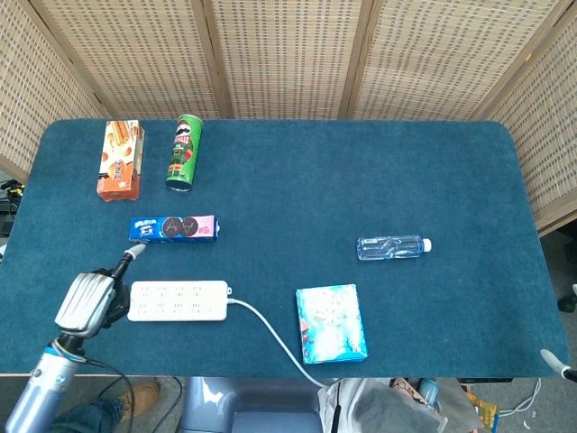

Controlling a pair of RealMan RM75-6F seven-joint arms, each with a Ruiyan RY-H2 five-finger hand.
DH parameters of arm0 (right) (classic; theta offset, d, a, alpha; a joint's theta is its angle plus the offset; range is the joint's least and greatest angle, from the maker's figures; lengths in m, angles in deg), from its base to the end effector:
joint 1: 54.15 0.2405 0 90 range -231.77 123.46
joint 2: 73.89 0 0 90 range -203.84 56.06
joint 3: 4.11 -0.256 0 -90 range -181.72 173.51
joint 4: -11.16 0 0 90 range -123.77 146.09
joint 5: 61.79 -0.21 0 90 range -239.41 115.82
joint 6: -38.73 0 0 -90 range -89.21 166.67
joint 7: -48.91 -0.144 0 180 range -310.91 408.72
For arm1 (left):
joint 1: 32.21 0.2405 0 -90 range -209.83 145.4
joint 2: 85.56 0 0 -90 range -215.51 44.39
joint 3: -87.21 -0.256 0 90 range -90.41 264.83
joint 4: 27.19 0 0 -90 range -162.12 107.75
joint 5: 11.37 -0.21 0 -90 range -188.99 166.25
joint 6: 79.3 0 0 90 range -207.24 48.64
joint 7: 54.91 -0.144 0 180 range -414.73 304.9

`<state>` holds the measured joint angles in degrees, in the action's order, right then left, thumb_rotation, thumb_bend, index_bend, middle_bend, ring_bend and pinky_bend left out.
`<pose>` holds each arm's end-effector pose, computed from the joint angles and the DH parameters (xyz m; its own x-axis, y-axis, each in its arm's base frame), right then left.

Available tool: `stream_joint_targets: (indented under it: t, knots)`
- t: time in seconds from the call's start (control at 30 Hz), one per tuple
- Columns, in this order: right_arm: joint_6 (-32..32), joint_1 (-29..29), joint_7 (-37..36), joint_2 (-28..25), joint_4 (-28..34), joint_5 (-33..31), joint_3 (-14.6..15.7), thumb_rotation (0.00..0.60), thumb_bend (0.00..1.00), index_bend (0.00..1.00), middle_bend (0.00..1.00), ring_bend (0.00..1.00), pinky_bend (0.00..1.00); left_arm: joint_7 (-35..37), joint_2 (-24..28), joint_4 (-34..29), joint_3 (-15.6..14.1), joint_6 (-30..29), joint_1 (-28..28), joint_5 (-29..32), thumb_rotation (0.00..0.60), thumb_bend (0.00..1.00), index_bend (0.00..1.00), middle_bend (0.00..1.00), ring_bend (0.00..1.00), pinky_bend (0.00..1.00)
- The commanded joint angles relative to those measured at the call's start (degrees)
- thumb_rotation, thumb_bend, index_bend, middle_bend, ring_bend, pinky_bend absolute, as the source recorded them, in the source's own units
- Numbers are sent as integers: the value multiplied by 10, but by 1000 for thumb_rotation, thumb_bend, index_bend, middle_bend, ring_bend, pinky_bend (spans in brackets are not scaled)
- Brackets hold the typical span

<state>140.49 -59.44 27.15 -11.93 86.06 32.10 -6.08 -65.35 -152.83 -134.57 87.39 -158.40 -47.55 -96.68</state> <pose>-0.3522 -0.1147 0.2268 0.3563 0.1651 0.9197 -0.9275 -0.0568 0.3695 -0.2225 0.2079 0.1047 0.2980 0.1226 0.9467 0.9400 -0.2103 -0.2687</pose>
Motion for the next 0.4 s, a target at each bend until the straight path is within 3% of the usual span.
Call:
stream_joint_targets:
  t: [0.03,0.4]
  knots:
    - [1,-1,1,0,0,1,1,600,0,0,0,0,0,-9,35,19,-17,-57,52,8,600,0,0,0,0,0]
    - [4,-2,0,0,0,0,0,600,0,0,0,0,0,-3,37,42,-16,-65,69,3,600,0,0,0,0,0]
